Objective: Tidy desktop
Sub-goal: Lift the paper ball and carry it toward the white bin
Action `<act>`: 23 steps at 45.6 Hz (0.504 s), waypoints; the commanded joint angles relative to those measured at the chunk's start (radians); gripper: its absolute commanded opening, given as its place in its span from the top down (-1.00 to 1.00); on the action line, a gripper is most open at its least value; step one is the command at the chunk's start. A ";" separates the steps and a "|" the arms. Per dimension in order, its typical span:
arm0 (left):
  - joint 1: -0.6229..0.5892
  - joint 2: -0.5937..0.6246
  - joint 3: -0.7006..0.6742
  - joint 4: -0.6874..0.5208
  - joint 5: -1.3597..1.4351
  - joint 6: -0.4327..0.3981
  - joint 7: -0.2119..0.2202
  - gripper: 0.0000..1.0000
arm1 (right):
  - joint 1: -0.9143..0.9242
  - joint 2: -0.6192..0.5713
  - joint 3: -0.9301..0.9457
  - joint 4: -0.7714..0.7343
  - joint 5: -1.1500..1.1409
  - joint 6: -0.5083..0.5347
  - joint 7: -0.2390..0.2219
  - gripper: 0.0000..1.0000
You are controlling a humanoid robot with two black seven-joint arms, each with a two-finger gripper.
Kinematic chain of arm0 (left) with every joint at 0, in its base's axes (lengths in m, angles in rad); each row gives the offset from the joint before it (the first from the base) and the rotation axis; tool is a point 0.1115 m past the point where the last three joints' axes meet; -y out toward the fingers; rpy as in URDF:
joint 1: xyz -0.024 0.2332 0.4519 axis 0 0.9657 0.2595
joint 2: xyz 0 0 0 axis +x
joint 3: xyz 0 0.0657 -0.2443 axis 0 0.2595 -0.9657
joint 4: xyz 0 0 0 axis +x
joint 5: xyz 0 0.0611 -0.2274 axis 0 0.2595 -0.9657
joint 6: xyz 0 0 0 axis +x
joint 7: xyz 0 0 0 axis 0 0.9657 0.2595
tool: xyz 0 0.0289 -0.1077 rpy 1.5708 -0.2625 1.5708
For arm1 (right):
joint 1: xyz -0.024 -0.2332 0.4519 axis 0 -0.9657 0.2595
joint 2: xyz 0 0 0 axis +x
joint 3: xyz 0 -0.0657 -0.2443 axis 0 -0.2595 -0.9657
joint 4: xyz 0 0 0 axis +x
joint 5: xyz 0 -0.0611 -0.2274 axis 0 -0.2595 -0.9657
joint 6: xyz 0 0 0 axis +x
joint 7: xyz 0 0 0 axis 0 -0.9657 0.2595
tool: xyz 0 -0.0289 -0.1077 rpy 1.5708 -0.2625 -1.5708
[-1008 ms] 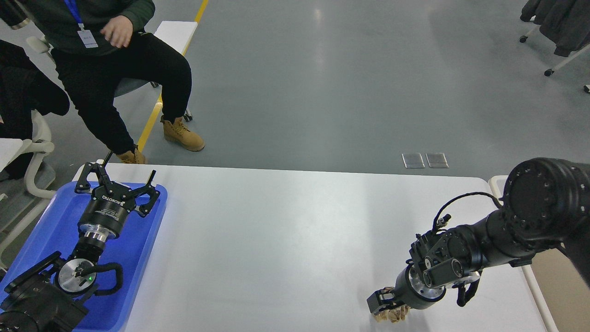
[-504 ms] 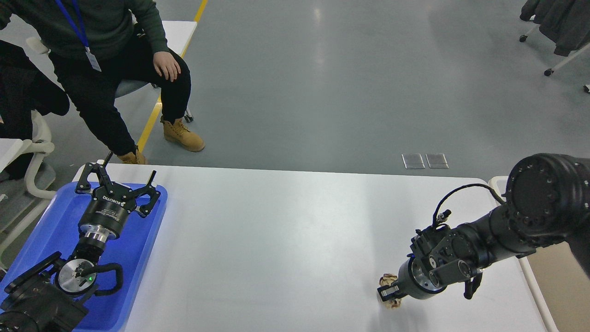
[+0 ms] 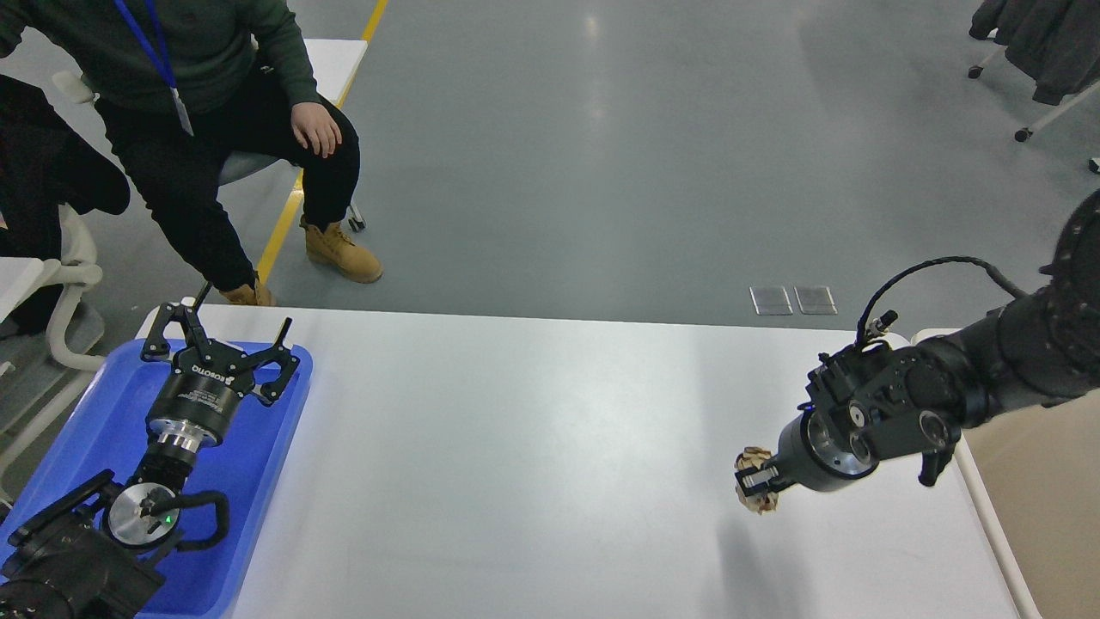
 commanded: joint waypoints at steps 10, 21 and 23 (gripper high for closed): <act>0.000 0.000 0.000 0.000 0.000 0.000 0.000 -0.98 | 0.348 -0.146 -0.004 0.081 -0.006 0.253 0.003 1.00; 0.000 0.000 0.000 0.000 0.000 0.000 0.000 -0.98 | 0.539 -0.205 -0.016 0.075 -0.009 0.396 0.004 1.00; 0.000 0.000 0.000 0.000 0.000 0.000 0.000 -0.98 | 0.582 -0.219 -0.016 0.075 -0.009 0.423 0.004 1.00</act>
